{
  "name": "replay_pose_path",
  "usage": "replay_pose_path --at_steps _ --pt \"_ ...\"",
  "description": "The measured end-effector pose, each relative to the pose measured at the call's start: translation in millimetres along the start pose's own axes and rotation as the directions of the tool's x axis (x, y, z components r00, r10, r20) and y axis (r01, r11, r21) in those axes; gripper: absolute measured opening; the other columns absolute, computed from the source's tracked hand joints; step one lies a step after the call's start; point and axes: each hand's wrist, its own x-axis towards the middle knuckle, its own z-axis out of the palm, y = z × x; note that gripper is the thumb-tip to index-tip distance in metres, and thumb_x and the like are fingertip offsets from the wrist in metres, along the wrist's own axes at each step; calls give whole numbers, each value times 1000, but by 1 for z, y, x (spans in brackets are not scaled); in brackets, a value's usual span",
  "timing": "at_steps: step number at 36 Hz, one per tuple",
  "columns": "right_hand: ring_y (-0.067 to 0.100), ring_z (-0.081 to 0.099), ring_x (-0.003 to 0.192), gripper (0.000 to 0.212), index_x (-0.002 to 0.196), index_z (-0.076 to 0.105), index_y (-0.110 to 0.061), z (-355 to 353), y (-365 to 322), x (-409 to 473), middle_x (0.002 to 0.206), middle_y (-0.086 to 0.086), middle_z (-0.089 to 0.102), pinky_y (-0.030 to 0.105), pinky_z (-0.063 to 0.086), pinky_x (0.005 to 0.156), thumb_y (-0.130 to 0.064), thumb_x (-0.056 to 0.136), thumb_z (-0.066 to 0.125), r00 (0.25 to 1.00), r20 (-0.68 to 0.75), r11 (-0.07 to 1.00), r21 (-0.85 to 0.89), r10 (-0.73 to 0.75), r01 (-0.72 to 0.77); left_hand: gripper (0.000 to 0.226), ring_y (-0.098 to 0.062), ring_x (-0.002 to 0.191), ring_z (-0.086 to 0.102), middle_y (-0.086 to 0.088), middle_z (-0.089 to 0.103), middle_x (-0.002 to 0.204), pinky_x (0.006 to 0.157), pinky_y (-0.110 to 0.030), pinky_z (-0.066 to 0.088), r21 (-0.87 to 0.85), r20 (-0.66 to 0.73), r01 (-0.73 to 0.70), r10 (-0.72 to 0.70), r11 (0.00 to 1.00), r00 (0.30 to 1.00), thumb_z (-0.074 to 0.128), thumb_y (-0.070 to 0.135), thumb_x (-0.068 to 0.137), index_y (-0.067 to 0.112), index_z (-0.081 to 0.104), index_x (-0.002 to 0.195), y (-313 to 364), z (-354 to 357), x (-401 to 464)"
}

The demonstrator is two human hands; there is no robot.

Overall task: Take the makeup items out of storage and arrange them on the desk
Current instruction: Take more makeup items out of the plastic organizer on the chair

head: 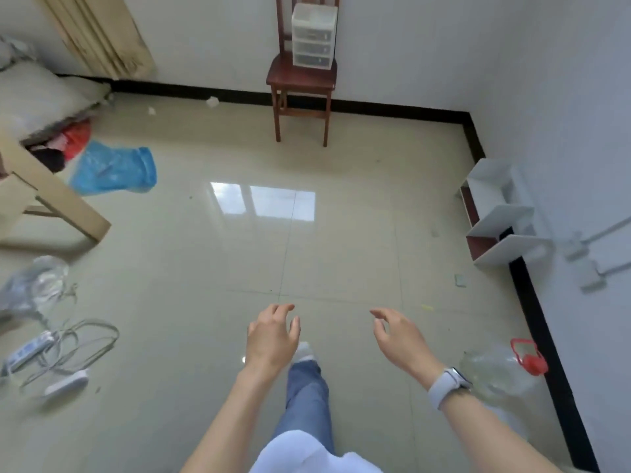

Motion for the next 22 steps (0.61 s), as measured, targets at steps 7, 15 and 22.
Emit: replay_pose_path --at_steps 7,15,22 --pt "20 49 121 33 125 55 -12 -68 -76 163 127 3 58 33 35 104 -16 95 42 997 -41 998 -33 -59 57 36 -19 120 48 1 55 127 93 -32 33 96 -43 -48 52 994 998 47 33 94 20 53 128 34 -72 182" --pt "19 48 121 33 126 54 -12 -117 -106 322 128 4 57 31 35 103 -17 96 42 999 -39 1000 10 -1 1 36 -18 122 46 2 52 130 97 -33 32 62 3 -68 68 996 998 46 33 95 20 52 129 77 -105 354" --pt "21 48 121 33 126 55 -11 -164 -128 504 129 6 56 30 36 102 -15 95 41 999 -38 999 43 6 -4 36 -20 121 46 0 52 130 96 -36 34 56 -13 -50 51 997 999 46 31 95 19 53 129 117 -130 538"
